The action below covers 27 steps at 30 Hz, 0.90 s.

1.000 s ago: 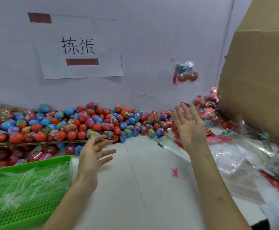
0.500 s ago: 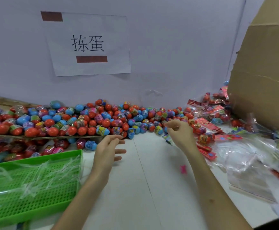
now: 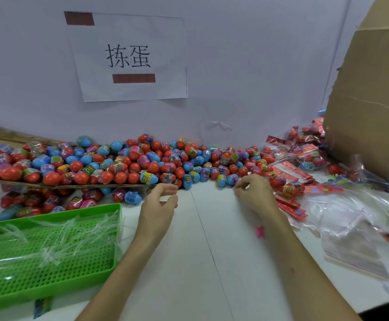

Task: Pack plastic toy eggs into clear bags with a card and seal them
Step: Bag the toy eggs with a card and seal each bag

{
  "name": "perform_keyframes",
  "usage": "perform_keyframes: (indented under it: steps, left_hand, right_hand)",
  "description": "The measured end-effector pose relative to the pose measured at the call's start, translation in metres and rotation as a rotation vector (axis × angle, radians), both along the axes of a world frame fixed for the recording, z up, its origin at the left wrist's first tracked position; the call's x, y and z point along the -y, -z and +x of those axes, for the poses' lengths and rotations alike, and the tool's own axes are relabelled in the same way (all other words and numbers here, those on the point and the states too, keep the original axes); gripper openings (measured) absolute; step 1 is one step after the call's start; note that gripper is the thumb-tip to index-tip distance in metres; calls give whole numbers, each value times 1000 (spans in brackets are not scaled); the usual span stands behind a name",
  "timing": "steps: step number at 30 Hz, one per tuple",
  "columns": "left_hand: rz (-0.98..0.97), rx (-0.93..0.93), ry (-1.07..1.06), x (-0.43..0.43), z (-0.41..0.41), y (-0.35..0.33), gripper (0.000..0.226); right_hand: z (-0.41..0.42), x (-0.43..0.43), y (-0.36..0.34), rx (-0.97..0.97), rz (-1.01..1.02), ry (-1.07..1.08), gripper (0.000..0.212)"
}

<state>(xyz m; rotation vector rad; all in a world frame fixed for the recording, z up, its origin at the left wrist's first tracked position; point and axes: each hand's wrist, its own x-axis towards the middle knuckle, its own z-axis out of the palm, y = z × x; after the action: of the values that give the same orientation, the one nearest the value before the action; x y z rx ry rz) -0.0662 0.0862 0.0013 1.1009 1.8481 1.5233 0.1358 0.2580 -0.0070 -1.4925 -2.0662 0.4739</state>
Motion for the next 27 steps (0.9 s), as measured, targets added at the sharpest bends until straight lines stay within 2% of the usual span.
perform_keyframes:
  steps: [2,5,7,9,14,17,23,27]
  left_hand:
    - [-3,-9,5,0,0,1,19]
    - [-9,-22,10,-1,0,1,20]
    - [-12,-27,15,0,1,2,21]
    - [-14,-31,18,0,1,2,21]
    - [-26,-45,23,1,2,1,21]
    - [-33,-51,25,0,3,1,21]
    - [-37,-63,32,0,3,2,21]
    - [-42,-64,36,0,4,1,22]
  right_hand:
    - [-1,-1,0,-34,6,14,19]
    - [-3,-2,0,-18,26,45,8]
    - [-2,-3,1,126,26,118,35]
    - [-2,-3,0,218,17,180,42]
    - [-3,-2,0,25,-3,143,27]
    - [-2,-2,-1,-21,13,160,14]
    - [-2,-2,-4,4,0,173,17]
    - [-2,-3,-5,-143,57,222,6]
